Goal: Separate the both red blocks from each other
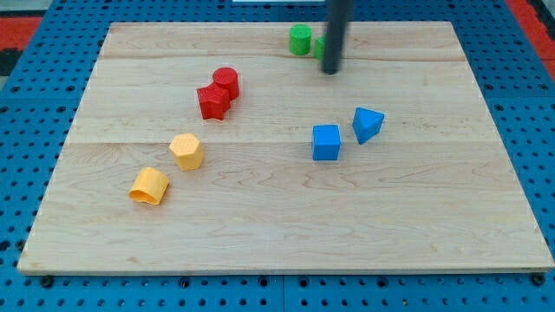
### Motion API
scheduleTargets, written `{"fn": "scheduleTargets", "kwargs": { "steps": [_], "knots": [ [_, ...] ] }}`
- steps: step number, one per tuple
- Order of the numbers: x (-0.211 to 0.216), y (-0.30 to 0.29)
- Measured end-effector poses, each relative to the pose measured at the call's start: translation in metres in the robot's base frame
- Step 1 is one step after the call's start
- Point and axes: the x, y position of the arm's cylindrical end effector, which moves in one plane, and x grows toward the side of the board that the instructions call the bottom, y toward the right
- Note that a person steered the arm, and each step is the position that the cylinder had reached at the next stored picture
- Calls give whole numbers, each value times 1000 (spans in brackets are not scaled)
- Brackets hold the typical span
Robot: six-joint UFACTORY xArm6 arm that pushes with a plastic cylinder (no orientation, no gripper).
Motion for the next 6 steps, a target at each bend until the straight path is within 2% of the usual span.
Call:
{"fn": "scheduleTargets", "kwargs": {
  "steps": [1, 2, 3, 4, 5, 6],
  "knots": [
    [35, -61],
    [47, -124],
    [55, -144],
    [74, -128],
    [93, -156],
    [96, -131]
  ]
}}
